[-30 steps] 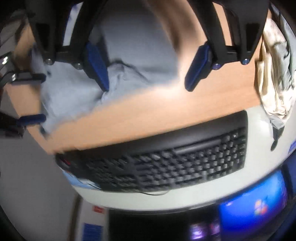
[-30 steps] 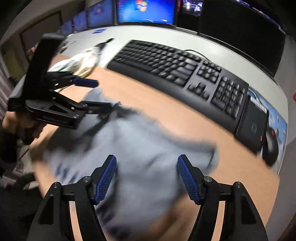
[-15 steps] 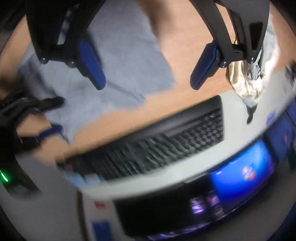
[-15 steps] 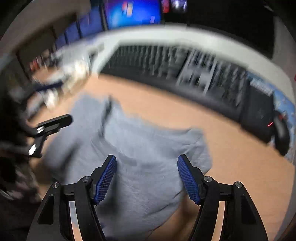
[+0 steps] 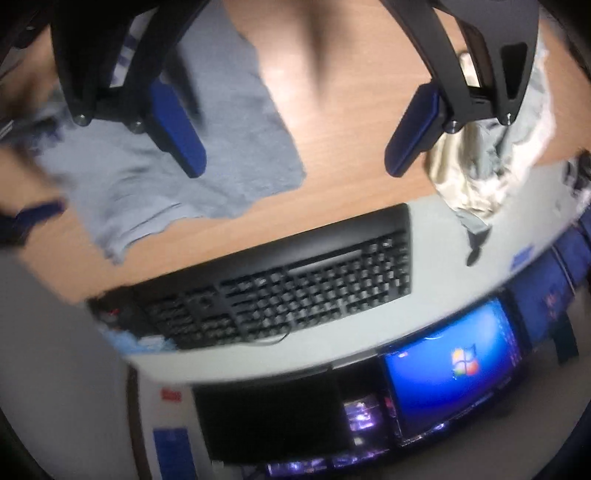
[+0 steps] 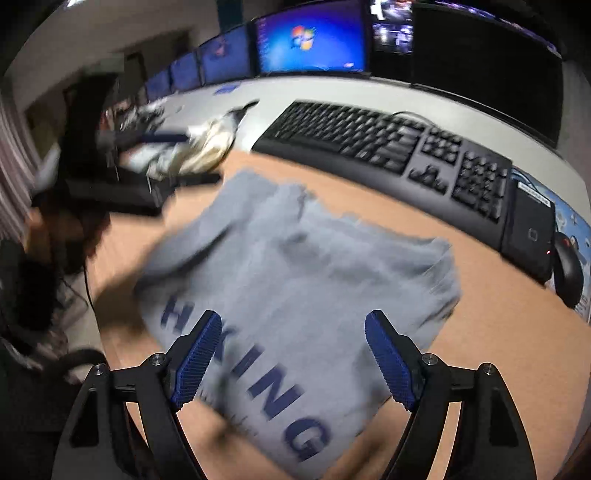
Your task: Fold clothes
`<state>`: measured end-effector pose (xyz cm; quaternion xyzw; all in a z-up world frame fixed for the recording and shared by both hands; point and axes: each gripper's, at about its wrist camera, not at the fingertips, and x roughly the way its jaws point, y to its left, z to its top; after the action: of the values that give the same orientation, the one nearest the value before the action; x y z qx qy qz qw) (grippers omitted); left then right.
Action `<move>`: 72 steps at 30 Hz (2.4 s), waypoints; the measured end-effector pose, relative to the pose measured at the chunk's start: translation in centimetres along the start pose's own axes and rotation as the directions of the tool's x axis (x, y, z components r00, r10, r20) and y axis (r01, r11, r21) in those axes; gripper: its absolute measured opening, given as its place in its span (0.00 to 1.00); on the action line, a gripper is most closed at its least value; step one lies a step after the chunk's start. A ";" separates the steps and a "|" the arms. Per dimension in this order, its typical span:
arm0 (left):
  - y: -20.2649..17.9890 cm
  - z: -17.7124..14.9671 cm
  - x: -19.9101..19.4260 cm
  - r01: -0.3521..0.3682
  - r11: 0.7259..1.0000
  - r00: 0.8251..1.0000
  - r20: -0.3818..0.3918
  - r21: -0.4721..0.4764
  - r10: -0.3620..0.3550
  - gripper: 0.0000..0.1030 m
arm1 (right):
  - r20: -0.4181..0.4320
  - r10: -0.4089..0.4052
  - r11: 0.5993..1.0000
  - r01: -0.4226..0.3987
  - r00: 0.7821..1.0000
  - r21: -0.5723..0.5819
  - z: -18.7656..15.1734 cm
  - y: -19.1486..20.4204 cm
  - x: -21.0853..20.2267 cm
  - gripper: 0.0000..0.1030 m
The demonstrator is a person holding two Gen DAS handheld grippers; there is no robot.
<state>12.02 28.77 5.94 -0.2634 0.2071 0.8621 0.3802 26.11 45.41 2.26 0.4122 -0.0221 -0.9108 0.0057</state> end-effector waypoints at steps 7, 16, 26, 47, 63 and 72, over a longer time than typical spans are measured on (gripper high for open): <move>-5.3 -6.4 0.6 -0.024 0.991 0.993 -0.108 0.129 0.038 0.97 | -0.005 -0.028 0.999 0.028 1.000 0.042 -2.3 1.4 2.2 0.89; -4.8 -6.6 -0.9 -0.063 0.996 0.995 -0.071 0.064 0.068 0.99 | 0.033 -0.007 0.984 0.001 0.999 0.178 -2.7 -0.9 -0.5 0.89; -5.8 -8.9 -0.2 0.002 0.999 0.990 -0.138 -0.051 -0.009 1.00 | 0.007 -0.131 0.968 0.126 0.991 0.216 -3.9 2.3 0.9 0.98; -6.1 -4.8 -4.3 0.015 0.997 0.996 -0.081 -0.073 -0.021 0.99 | 0.082 -0.190 0.943 0.158 0.978 0.294 -1.2 2.6 -3.5 1.00; -7.3 -3.1 -3.7 -0.070 0.996 0.989 -0.134 -0.046 0.063 1.00 | 0.054 -0.100 0.940 0.077 0.993 0.331 -1.2 1.6 -3.4 1.00; -8.2 -3.1 -3.0 -0.046 0.999 0.992 -0.120 0.021 0.048 1.00 | 0.013 -0.200 0.960 0.194 0.980 0.202 -0.4 2.6 -3.5 1.00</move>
<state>20.94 30.57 4.11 -0.3063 0.2437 0.8515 0.3489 28.71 42.87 4.79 0.3956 -0.0721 -0.9068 -0.1266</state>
